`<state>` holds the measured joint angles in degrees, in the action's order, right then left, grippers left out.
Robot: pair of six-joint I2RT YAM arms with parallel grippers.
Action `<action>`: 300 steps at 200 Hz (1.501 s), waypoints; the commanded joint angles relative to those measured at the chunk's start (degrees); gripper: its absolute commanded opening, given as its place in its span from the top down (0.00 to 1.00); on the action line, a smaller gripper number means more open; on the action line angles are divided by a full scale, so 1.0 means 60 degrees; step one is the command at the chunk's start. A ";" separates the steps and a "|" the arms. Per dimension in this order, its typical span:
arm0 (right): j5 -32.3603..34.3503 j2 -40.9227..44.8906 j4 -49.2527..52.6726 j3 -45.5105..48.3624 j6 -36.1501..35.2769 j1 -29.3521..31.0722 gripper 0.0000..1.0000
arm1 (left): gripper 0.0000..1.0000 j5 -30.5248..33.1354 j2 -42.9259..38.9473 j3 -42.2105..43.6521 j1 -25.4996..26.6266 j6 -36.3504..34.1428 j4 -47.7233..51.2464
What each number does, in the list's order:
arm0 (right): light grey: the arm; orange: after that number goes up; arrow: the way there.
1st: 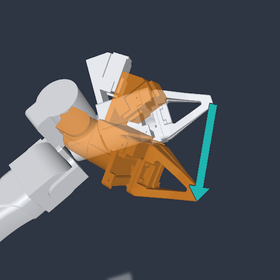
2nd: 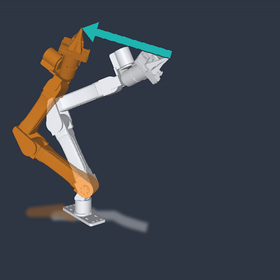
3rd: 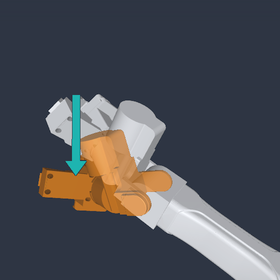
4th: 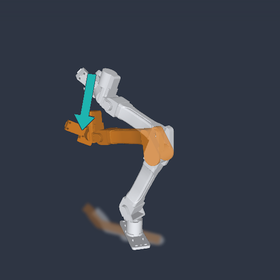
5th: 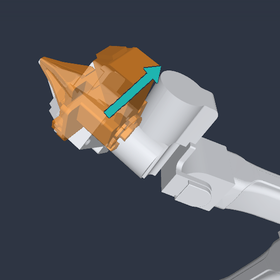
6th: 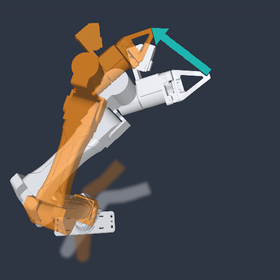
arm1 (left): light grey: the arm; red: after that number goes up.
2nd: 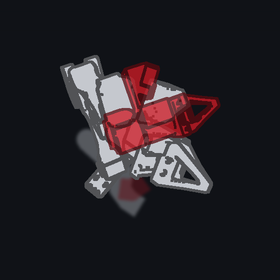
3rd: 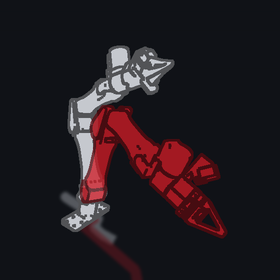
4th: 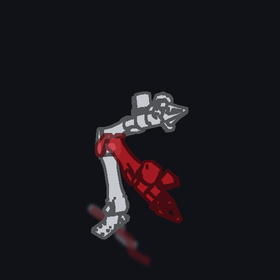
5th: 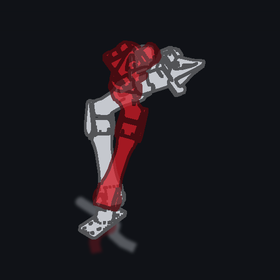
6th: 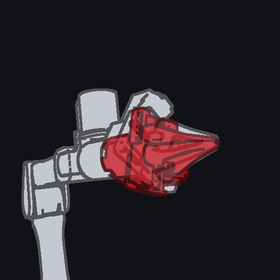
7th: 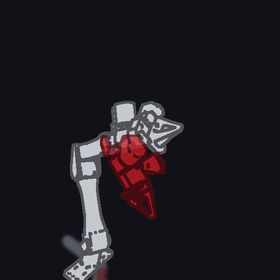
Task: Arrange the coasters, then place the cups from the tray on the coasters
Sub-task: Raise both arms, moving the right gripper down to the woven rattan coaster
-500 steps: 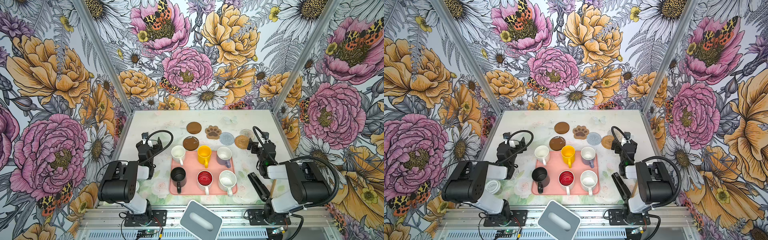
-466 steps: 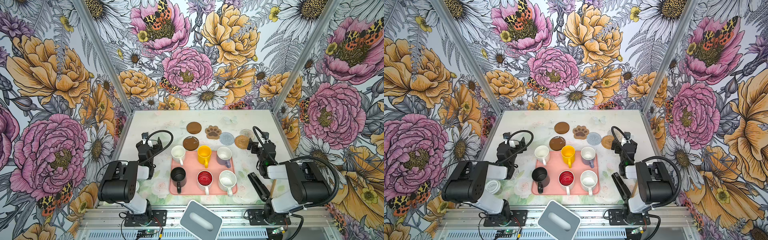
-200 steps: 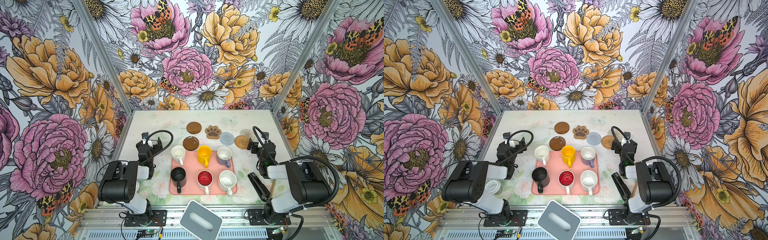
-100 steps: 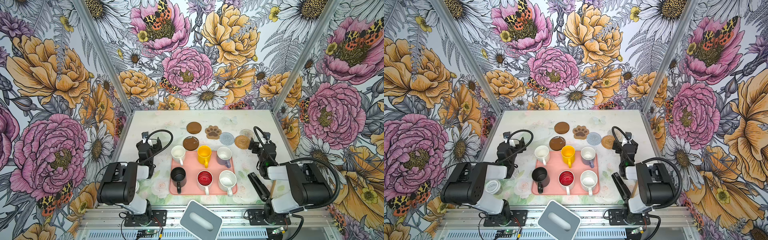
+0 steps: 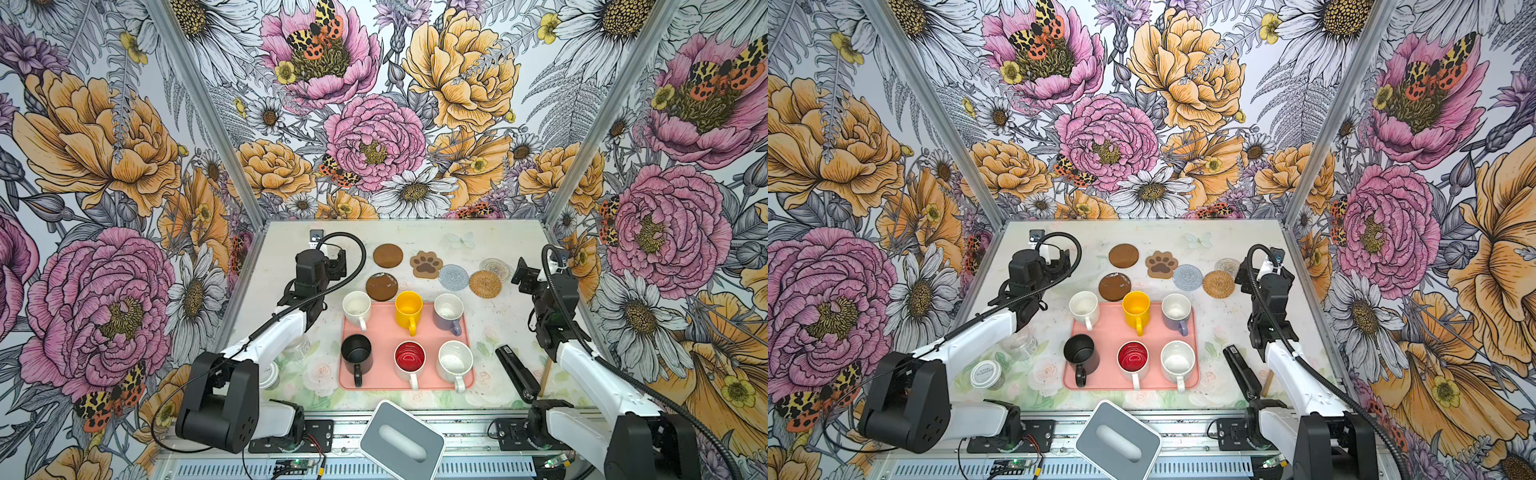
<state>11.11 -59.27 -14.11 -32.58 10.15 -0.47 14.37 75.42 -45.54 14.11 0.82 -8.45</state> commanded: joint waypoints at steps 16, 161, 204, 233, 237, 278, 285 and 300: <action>-0.1434 -0.0355 0.3461 -0.1537 0.0920 -0.0041 0.04 | 0.14 -0.0656 -0.0838 -0.1218 0.0076 0.1033 0.2523; -0.4495 -0.5969 0.6817 -0.5364 0.2618 -0.0508 0.33 | 0.19 -0.1880 -0.2118 -0.0976 0.0644 0.3530 0.3694; -0.5404 -0.6799 0.6845 -0.5675 0.2862 -0.1011 0.42 | 0.19 -0.1796 -0.2330 -0.0921 0.0637 0.3381 0.3750; -0.5554 -0.7045 0.6850 -0.5674 0.2806 -0.1269 0.42 | 0.19 -0.1824 -0.2346 -0.0939 0.0637 0.3361 0.3766; -0.5593 -0.7092 0.6849 -0.5674 0.2794 -0.1313 0.42 | 0.19 -0.1835 -0.2353 -0.0936 0.0637 0.3359 0.3766; -0.5889 -0.7657 0.6841 -0.5768 0.2697 -0.1584 0.46 | 0.19 -0.1882 -0.2250 -0.0986 0.0640 0.3416 0.3766; -0.5966 -0.7747 0.6834 -0.5798 0.2670 -0.1614 0.48 | 0.20 -0.1895 -0.2232 -0.1009 0.0636 0.3421 0.3780; -0.5973 -0.7886 0.6835 -0.5858 0.2661 -0.1643 0.50 | 0.20 -0.1939 -0.2218 -0.1062 0.0644 0.3451 0.3812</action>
<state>-23.09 -105.16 26.79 -65.84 26.41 -9.82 4.36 62.13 -51.29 17.82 21.12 13.74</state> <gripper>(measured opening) 0.512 0.803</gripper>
